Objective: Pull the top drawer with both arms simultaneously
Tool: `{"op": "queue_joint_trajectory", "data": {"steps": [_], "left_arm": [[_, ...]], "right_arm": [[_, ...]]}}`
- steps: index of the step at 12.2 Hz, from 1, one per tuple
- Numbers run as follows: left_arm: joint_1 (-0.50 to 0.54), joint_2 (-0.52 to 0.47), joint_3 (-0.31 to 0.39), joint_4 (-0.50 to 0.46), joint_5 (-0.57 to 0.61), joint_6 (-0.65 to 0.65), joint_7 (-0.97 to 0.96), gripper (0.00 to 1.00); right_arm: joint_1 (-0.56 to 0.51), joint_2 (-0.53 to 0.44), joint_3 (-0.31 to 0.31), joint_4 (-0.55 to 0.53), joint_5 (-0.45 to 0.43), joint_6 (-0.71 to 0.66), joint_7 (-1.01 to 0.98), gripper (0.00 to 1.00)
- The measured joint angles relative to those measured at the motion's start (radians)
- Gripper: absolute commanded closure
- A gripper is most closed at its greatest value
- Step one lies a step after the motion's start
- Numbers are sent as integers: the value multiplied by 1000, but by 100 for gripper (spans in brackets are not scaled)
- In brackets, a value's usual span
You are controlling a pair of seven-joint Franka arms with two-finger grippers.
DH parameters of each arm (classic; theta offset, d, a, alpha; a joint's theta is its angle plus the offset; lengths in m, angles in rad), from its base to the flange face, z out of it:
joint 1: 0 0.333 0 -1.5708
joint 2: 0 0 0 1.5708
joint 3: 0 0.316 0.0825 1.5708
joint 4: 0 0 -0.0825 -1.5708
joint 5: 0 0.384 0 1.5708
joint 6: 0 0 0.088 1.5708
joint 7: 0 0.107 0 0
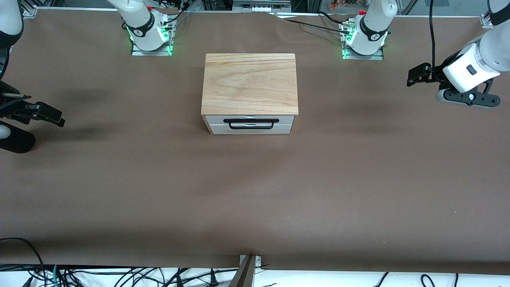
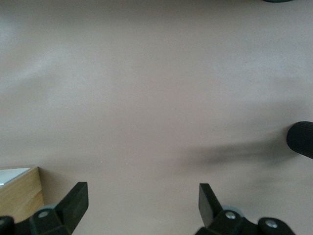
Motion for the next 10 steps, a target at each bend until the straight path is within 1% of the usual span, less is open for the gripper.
{"op": "queue_joint_trajectory", "data": {"steps": [3,6,10], "left_arm": [[0,50,0,12,-6,26,0,0],[-1,122,-2,17,-10,97,-18,0],[-12,221,-11,10,-74,218,-67,0]], "right_arm": [[0,0,0,0,0,0,0,0],[0,0,0,0,0,0,0,0],[0,0,0,0,0,0,0,0]]}}
